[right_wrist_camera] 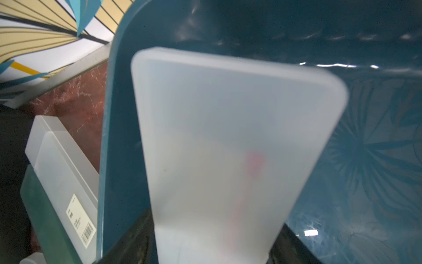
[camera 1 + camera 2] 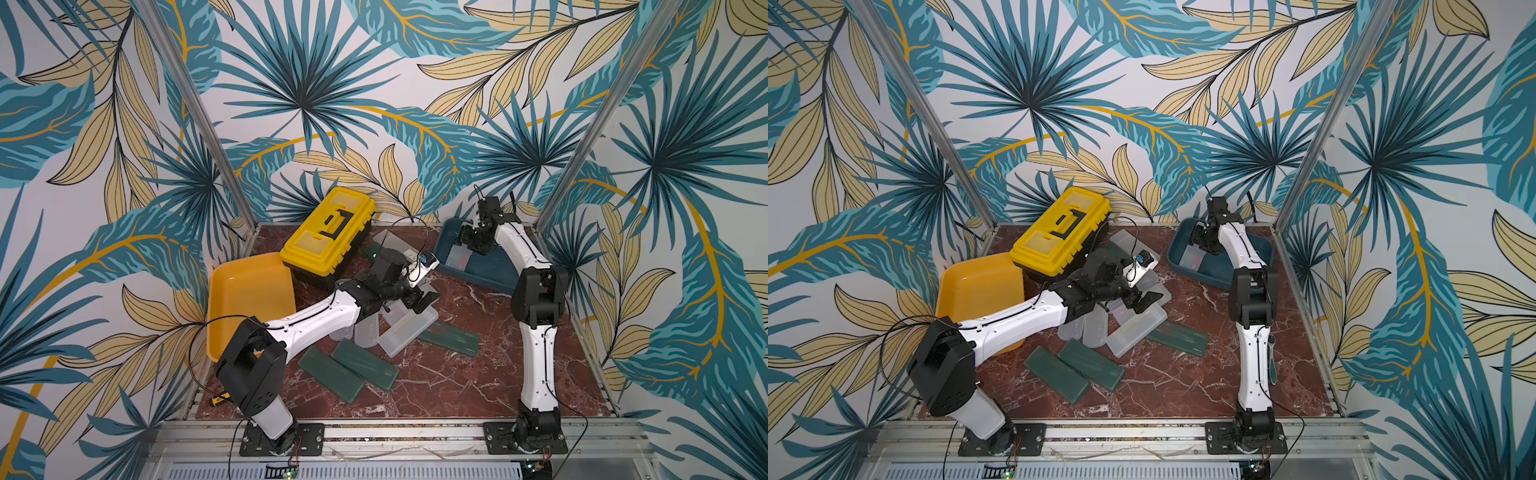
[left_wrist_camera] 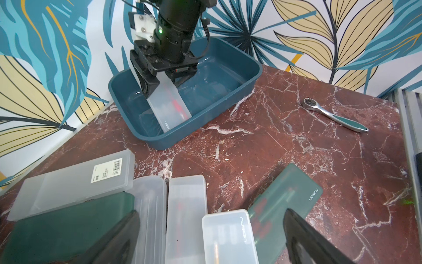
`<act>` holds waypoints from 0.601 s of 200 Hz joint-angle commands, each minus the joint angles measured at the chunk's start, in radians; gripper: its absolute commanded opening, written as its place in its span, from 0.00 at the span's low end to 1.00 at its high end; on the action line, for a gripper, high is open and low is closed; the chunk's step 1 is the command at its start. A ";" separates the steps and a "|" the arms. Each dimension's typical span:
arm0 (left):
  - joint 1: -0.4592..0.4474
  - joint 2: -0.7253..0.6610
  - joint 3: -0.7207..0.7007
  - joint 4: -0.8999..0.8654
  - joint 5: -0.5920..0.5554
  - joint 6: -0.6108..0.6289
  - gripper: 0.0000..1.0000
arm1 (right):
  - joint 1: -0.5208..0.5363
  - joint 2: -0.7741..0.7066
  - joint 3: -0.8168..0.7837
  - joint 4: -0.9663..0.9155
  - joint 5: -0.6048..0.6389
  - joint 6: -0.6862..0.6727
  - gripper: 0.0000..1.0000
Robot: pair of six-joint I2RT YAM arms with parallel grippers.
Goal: Place the pencil cases by color into the storage box
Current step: Place the pencil case at the storage box.
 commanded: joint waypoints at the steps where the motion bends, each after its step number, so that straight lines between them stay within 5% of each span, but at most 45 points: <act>1: 0.005 -0.040 -0.030 0.011 0.028 -0.020 0.98 | 0.011 -0.053 -0.074 -0.041 -0.043 -0.034 0.67; 120: 0.005 -0.040 -0.034 0.010 0.030 -0.031 0.98 | 0.065 -0.010 -0.073 -0.077 -0.023 -0.078 0.71</act>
